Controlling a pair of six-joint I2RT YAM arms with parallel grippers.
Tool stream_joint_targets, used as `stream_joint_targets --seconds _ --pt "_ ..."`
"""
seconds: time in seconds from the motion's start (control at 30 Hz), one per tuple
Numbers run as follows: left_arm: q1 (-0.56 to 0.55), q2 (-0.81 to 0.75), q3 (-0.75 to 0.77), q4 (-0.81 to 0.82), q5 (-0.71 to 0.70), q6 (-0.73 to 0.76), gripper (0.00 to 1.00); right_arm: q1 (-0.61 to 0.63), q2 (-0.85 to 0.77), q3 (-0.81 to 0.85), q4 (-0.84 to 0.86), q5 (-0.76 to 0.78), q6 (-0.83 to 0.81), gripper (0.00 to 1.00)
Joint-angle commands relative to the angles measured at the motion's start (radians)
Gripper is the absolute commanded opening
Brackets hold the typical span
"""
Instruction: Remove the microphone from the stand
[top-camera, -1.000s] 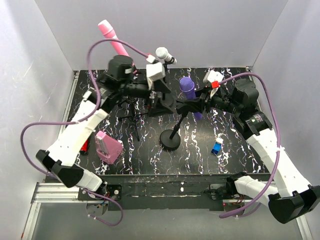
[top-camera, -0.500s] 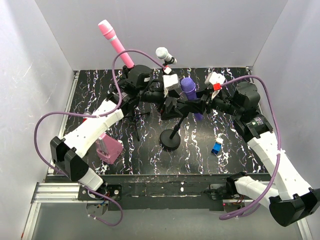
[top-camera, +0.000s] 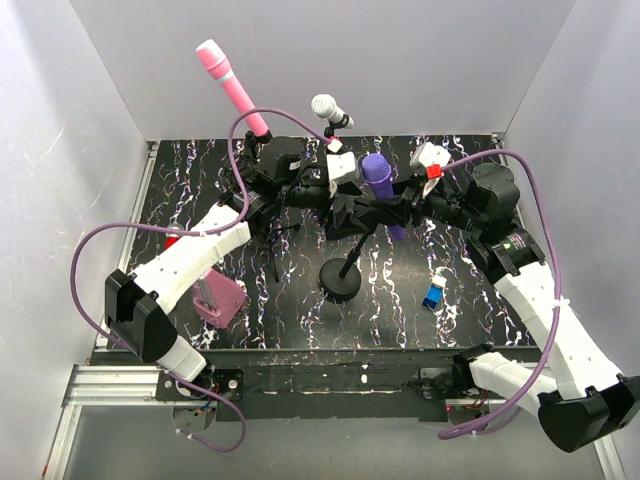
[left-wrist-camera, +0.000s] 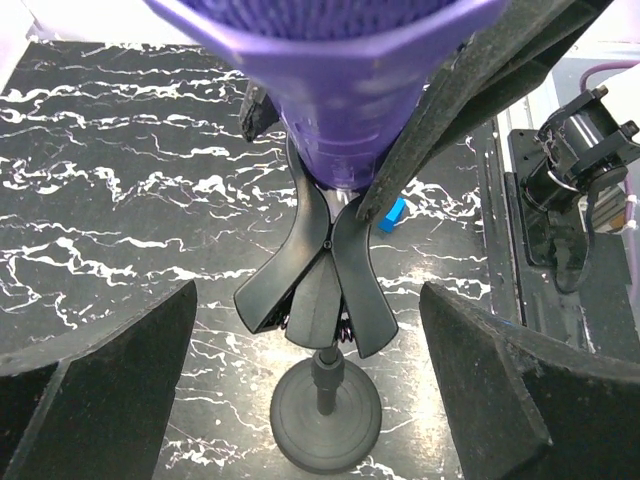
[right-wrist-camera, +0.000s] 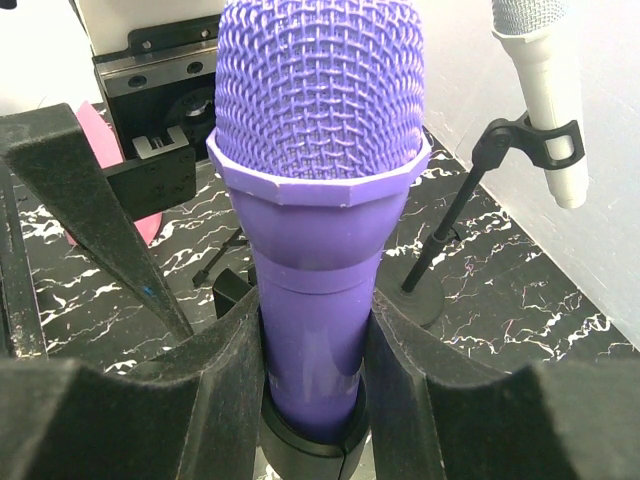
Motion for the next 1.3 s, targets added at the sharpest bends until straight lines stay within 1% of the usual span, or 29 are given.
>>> stream_joint_targets --seconds 0.0,0.1,0.17,0.27,0.3,0.37,0.4,0.43,0.47,0.67,0.77,0.97,1.03,1.07,1.1,1.13,1.17,1.2,1.27 --pt "-0.003 -0.014 -0.008 0.062 0.028 -0.019 0.89 -0.011 0.017 0.011 -0.013 0.027 -0.020 0.01" --pt "-0.002 -0.006 0.000 0.062 0.043 -0.012 0.82 -0.010 0.020 0.015 -0.020 0.027 -0.021 0.01" --pt "-0.003 0.001 0.014 0.050 0.054 -0.008 0.74 -0.011 0.021 0.015 -0.025 0.027 -0.018 0.01" --pt "-0.003 0.021 0.041 0.013 0.072 -0.005 0.58 -0.011 0.023 0.018 -0.024 0.030 -0.017 0.01" --pt "-0.002 0.026 0.052 0.001 0.077 -0.005 0.50 -0.011 0.026 0.024 -0.023 0.031 -0.014 0.01" --pt "-0.002 0.041 0.069 -0.024 0.083 0.001 0.36 -0.011 0.033 0.044 -0.023 0.036 -0.003 0.01" --pt "0.000 0.047 0.078 -0.033 0.086 0.001 0.25 -0.010 0.037 0.056 -0.022 0.038 0.003 0.01" --pt "0.000 0.054 0.087 -0.045 0.088 0.006 0.05 -0.011 0.040 0.065 -0.022 0.041 0.008 0.01" --pt "0.000 0.057 0.090 -0.051 0.083 0.012 0.00 -0.010 0.044 0.077 -0.017 0.042 0.014 0.01" --pt "0.000 0.049 0.069 -0.050 0.062 0.014 0.00 -0.011 0.072 0.183 -0.007 0.039 0.060 0.01" --pt "0.000 0.041 0.061 -0.044 0.048 0.006 0.00 -0.011 0.090 0.272 0.013 0.045 0.118 0.01" --pt "-0.002 0.026 0.041 -0.038 0.014 -0.005 0.00 -0.011 0.171 0.520 0.035 0.031 0.215 0.01" --pt "0.000 0.020 0.046 -0.032 -0.018 -0.023 0.00 -0.011 0.194 0.583 0.035 0.035 0.233 0.01" --pt "-0.002 0.014 0.048 -0.024 -0.045 -0.038 0.09 -0.011 0.202 0.603 0.032 0.035 0.240 0.01" --pt "-0.002 0.009 0.060 -0.024 -0.065 -0.043 0.34 -0.010 0.207 0.610 0.027 0.033 0.240 0.01" --pt "0.000 0.003 0.077 -0.033 -0.087 -0.037 0.52 -0.011 0.207 0.602 0.023 0.035 0.235 0.01" --pt "-0.002 -0.002 0.101 -0.039 -0.104 -0.028 0.64 -0.013 0.204 0.582 0.016 0.042 0.227 0.01" --pt "-0.002 -0.006 0.126 -0.044 -0.125 -0.028 0.73 -0.011 0.198 0.559 0.015 0.054 0.226 0.01" --pt "0.000 -0.012 0.190 -0.067 -0.142 -0.040 0.82 -0.013 0.185 0.509 0.022 0.085 0.229 0.01"
